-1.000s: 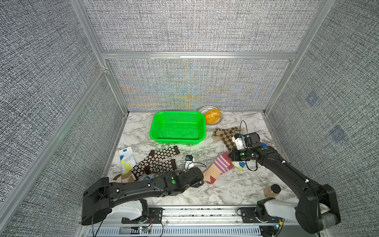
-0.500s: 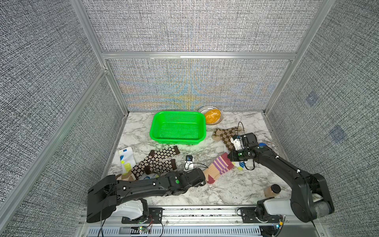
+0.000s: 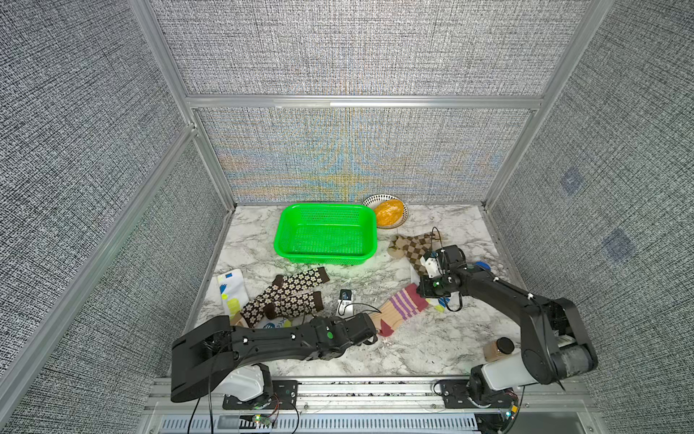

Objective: Place the socks together as a pair
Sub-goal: Flatten out the sock.

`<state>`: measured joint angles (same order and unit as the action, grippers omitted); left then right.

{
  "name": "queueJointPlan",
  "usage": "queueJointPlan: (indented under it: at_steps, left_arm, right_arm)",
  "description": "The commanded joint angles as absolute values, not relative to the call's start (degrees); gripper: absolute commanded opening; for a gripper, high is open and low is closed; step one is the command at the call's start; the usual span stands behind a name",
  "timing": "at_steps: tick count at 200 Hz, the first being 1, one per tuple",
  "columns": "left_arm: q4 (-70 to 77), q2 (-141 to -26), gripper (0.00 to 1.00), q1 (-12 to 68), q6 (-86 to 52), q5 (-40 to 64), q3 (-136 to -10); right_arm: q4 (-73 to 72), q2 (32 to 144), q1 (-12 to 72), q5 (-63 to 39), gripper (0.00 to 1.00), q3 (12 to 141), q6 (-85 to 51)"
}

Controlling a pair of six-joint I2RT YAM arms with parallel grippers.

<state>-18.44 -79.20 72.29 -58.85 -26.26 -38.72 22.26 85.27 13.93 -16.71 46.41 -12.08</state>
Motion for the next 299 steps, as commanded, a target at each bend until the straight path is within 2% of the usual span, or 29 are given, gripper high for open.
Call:
queueJointPlan:
  at_steps: [1,11,41,58,81,89,115,145,191,213,229,275,283,299]
  left_arm:
    - [-17.1,-78.3,0.07,72.4,-59.6,-25.1,-37.5]
    - [-17.4,-77.2,0.16,72.4,-59.4,-24.9,-37.1]
    - [-21.0,-72.9,0.57,72.4,-60.0,-25.3,-37.2]
    - [-24.1,-70.5,0.68,72.5,-61.3,-25.4,-37.6]
    - [-25.6,-68.0,0.75,72.5,-63.9,-24.3,-36.5]
    - [-25.1,-67.8,0.87,72.5,-65.3,-24.4,-35.8]
    - [-24.0,-69.9,0.90,72.3,-67.9,-26.5,-35.3]
    - [-20.2,-75.3,0.92,70.4,-68.6,-24.4,-36.5]
    - [-15.5,-79.2,0.92,67.9,-67.9,-24.1,-37.4]
    - [-14.1,-82.1,0.86,66.7,-67.6,-22.8,-37.4]
    - [-12.8,-84.3,0.73,66.4,-67.1,-21.5,-37.8]
    - [-13.0,-84.4,0.12,66.0,-67.1,-22.0,-35.5]
    - [-14.4,-82.5,0.08,65.8,-67.0,-22.9,-34.7]
    - [-18.4,-78.0,0.07,65.5,-66.3,-24.6,-33.4]
  right_arm:
    - [21.9,85.7,13.9,-15.2,0.04,46.3,-11.4]
    - [21.8,85.8,13.9,-15.0,0.15,46.3,-11.5]
    - [21.1,83.6,13.9,-16.1,0.39,44.4,-12.2]
    - [21.2,81.6,13.9,-17.7,0.46,44.0,-12.5]
    - [21.7,78.1,13.9,-18.7,0.53,42.7,-13.1]
    - [21.9,77.1,13.9,-18.9,0.55,42.2,-13.2]
    - [21.7,75.8,13.7,-18.9,0.59,40.7,-13.4]
    - [20.3,75.6,13.6,-20.1,0.59,39.0,-13.9]
    - [20.0,74.3,13.6,-20.8,0.59,38.4,-14.1]
    - [19.6,75.1,13.7,-21.0,0.59,38.6,-14.3]
    - [19.1,75.4,13.7,-21.2,0.59,38.2,-15.0]
    - [18.6,74.2,13.9,-21.7,0.59,37.4,-16.9]
    - [18.5,73.9,14.3,-22.1,0.59,37.1,-17.1]
    - [18.4,73.5,15.3,-22.4,0.59,36.5,-17.7]
